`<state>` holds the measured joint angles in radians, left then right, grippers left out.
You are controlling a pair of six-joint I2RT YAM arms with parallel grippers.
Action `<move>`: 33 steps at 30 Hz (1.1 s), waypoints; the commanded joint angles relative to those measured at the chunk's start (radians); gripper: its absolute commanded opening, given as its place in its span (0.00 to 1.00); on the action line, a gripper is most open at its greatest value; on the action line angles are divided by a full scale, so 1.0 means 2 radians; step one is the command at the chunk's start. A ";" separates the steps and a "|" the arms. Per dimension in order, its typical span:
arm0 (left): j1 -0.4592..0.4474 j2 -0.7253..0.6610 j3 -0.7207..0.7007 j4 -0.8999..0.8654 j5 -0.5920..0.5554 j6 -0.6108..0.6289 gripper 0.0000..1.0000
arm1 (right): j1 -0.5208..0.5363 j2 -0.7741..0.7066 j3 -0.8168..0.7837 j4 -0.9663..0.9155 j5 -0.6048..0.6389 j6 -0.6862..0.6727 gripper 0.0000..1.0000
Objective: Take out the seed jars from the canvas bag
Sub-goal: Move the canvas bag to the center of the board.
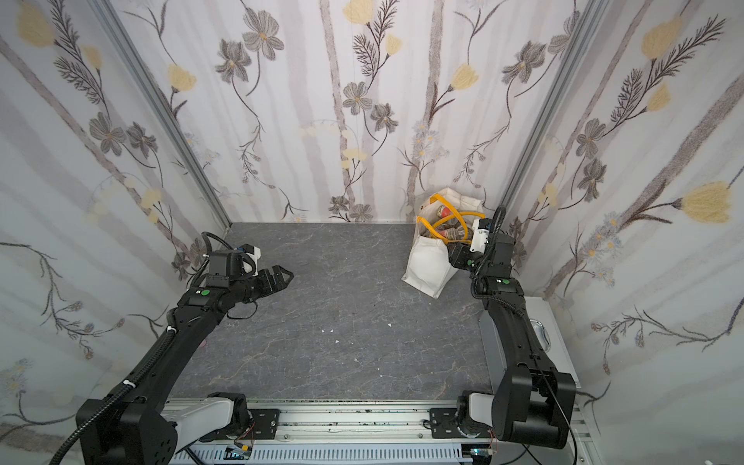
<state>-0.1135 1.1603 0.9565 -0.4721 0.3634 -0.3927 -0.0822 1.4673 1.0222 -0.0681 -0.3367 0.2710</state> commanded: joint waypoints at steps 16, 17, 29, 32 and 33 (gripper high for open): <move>-0.001 -0.012 0.002 -0.024 -0.017 0.005 1.00 | 0.042 0.061 0.072 -0.097 0.075 -0.051 0.09; -0.001 -0.013 0.001 -0.024 -0.016 0.005 1.00 | 0.048 0.062 0.071 -0.099 0.072 -0.056 0.06; -0.001 -0.010 0.029 -0.050 -0.018 -0.004 1.00 | 0.254 0.032 0.050 -0.052 0.045 0.005 0.04; -0.001 -0.006 0.032 -0.047 -0.016 -0.003 1.00 | 0.329 0.049 0.056 -0.011 0.055 0.039 0.06; -0.001 -0.004 0.035 -0.049 -0.016 -0.004 1.00 | 0.355 0.058 0.063 0.000 0.064 0.049 0.06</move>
<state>-0.1150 1.1454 1.0096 -0.5652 0.3290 -0.3935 0.5407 1.5562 1.1255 -0.2138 -0.1818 0.2802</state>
